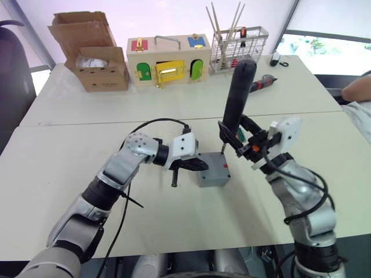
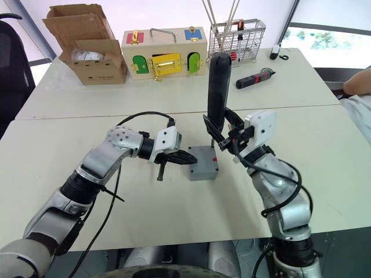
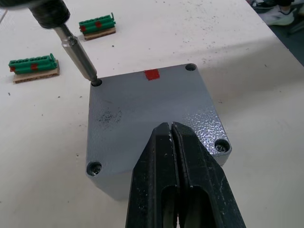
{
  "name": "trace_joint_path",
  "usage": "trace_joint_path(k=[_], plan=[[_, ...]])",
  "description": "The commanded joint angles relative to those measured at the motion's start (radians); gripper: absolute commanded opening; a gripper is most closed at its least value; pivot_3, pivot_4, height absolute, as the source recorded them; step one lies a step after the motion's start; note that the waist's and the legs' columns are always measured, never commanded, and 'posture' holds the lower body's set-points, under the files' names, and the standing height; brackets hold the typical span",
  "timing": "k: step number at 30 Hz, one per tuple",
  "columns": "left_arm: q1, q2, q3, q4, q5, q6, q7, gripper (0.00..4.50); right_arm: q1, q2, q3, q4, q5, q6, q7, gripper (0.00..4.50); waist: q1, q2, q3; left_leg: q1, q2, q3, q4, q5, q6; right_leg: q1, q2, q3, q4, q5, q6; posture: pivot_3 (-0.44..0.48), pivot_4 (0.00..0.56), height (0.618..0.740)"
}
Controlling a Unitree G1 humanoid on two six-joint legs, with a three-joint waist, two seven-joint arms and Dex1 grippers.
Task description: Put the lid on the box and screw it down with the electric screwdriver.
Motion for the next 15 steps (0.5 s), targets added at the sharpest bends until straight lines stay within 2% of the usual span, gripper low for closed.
trace_joint_path(k=[1, 5, 8, 15], plan=[[-0.011, -0.002, -0.010, 0.010, 0.012, -0.015, -0.008, 0.00, -0.113, -0.070, -0.130, -0.108, 0.199, 0.128, 0.005, 2.05, 0.003, 0.001, 0.001, 0.000, 0.000, 0.000, 0.000, 0.000, 0.000, -0.001, 0.000, 0.000, 0.000, 0.000, 0.000, 0.000, 0.150, 0.737], [-0.013, -0.012, 0.014, 0.020, -0.003, -0.013, 0.000, 0.00, -0.231, -0.148, -0.244, -0.094, 0.389, 0.249, -0.028, 2.05, 0.003, 0.003, 0.003, -0.002, 0.000, 0.000, -0.001, 0.000, 0.000, -0.001, -0.001, 0.000, -0.001, 0.000, 0.000, 0.000, 0.150, 0.737], [-0.054, -0.048, 0.106, 0.018, -0.093, 0.054, 0.026, 0.00, -0.310, -0.177, -0.307, -0.045, 0.510, 0.296, -0.066, 2.05, 0.002, 0.003, 0.004, -0.002, 0.000, 0.000, -0.002, 0.000, 0.001, -0.002, -0.001, 0.000, -0.001, 0.000, 0.000, 0.000, 0.150, 0.737], [-0.127, -0.080, 0.184, 0.026, -0.152, 0.078, 0.062, 0.00, -0.357, -0.226, -0.338, 0.011, 0.580, 0.330, -0.128, 2.05, 0.001, 0.002, 0.005, -0.003, 0.000, 0.000, -0.001, 0.000, 0.001, -0.003, -0.001, 0.000, -0.001, 0.000, 0.000, 0.000, 0.150, 0.737]])
